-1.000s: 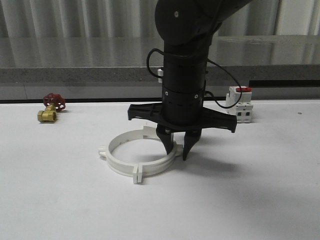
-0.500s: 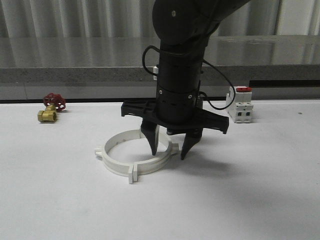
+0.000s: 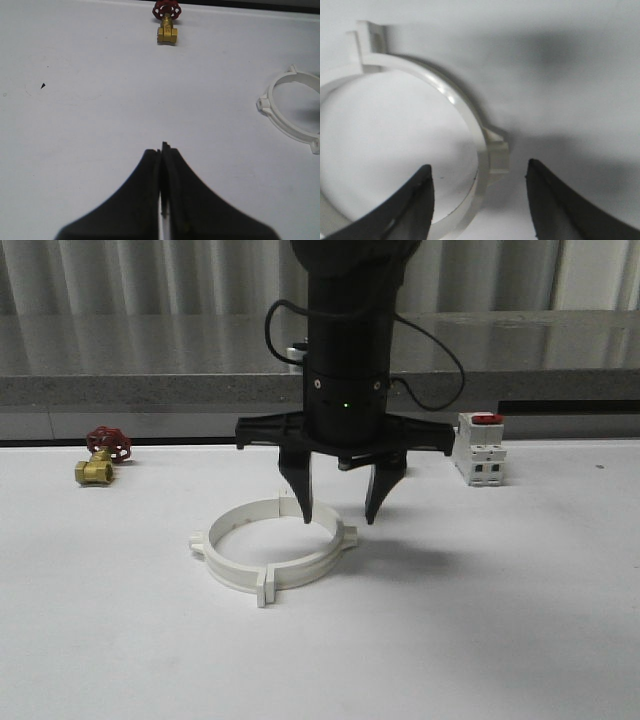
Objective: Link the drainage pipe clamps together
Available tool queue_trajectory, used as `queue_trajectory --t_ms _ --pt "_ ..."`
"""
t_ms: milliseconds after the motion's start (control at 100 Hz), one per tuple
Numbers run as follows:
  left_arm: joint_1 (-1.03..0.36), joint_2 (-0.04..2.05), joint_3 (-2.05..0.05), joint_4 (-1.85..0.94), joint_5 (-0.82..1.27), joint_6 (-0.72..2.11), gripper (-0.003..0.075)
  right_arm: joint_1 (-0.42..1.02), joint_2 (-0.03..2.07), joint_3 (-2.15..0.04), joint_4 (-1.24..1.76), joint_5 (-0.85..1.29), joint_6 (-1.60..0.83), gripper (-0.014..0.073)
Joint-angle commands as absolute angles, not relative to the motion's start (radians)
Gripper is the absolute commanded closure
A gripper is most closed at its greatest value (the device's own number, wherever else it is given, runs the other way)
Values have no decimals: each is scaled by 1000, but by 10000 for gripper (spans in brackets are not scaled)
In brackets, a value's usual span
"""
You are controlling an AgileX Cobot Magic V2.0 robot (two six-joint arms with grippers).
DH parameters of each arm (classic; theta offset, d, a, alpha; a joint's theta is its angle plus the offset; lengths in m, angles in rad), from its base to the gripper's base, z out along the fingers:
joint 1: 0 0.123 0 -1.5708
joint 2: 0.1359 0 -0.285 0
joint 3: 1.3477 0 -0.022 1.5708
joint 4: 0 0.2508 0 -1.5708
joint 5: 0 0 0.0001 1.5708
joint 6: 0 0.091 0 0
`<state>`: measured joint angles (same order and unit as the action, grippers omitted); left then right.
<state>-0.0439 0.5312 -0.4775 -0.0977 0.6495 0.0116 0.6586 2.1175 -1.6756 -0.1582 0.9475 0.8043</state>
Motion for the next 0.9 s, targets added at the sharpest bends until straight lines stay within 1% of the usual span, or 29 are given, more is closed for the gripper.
queue_trajectory --t_ms 0,210,410,610,890 --pt "-42 532 -507 -106 582 16 741 657 2023 -1721 -169 960 729 169" --pt "-42 532 -507 -106 582 16 741 638 1931 -1720 -239 1040 657 169" --pt "-42 532 -507 -106 582 16 741 576 1825 -1668 -338 1104 633 170" --pt "-42 532 -507 -106 582 16 741 473 1651 -1480 -353 1076 594 170" --pt "-42 532 -507 -106 582 16 741 365 1340 -1142 -316 923 494 176"
